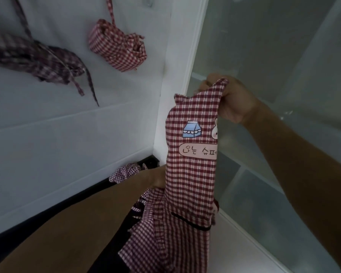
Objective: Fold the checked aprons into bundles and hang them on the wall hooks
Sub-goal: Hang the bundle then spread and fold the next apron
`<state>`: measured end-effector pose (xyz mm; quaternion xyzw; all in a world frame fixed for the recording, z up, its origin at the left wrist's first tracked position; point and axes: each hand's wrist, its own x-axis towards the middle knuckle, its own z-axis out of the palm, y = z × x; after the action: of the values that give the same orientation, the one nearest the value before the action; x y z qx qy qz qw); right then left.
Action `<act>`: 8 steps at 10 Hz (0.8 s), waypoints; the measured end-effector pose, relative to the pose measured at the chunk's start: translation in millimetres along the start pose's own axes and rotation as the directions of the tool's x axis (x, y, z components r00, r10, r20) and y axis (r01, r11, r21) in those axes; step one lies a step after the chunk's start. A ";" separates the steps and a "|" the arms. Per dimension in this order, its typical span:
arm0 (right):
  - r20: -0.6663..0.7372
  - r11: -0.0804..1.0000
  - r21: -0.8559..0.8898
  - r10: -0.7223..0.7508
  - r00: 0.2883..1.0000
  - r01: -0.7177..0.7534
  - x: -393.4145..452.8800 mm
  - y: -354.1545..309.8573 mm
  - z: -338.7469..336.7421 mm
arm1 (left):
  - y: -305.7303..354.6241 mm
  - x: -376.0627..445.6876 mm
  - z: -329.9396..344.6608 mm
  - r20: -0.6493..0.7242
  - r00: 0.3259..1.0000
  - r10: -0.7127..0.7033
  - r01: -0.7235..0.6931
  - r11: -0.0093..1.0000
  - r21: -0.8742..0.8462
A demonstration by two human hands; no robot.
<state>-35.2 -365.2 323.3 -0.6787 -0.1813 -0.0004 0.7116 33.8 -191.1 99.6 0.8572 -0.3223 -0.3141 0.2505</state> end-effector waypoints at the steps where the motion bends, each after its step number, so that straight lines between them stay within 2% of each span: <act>1: -0.098 0.999 0.011 -0.036 0.995 0.037 -1.8 -8.5 12.7 | 4.8 -24.5 0.6 0.031 0.997 0.074 -0.075 0.997 0.021; 2: -0.296 0.998 -0.058 -0.046 0.954 0.030 -9.7 -15.7 12.3 | -12.2 -55.9 -10.3 0.089 0.994 0.065 -0.065 0.998 -0.005; 3: -0.537 0.925 -0.359 -0.093 0.839 -0.127 -22.6 -10.2 -10.1 | -50.2 -78.0 -29.0 0.064 0.997 0.032 -0.036 0.998 0.059; 4: -0.626 0.687 -0.600 -0.085 0.775 -0.409 -44.2 18.2 -33.4 | -85.0 -111.2 -62.6 0.023 0.999 -0.043 0.041 0.997 0.059; 5: -0.727 0.557 -0.573 -0.007 0.686 -0.601 -61.3 48.0 -33.5 | -96.5 -143.0 -97.1 -0.083 0.993 -0.083 0.083 0.997 -0.007; 6: -0.712 0.127 -0.684 0.100 0.695 -0.719 -51.9 69.9 11.4 | -95.9 -161.2 -115.2 -0.140 0.989 -0.045 0.039 0.998 -0.045; 7: -0.502 -0.072 -0.862 0.247 0.829 -0.501 -34.8 86.2 78.4 | -82.6 -176.2 -116.5 -0.130 0.991 -0.020 0.023 0.999 0.023; 8: -0.154 0.400 -0.846 0.451 0.879 -0.353 -16.7 97.3 165.5 | -73.0 -179.9 -105.6 -0.135 0.989 0.056 -0.039 0.992 0.122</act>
<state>-69.5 -201.8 227.2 -0.9607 -0.0231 0.1154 0.2515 29.6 9.3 192.8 0.8823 -0.3426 -0.2280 0.2284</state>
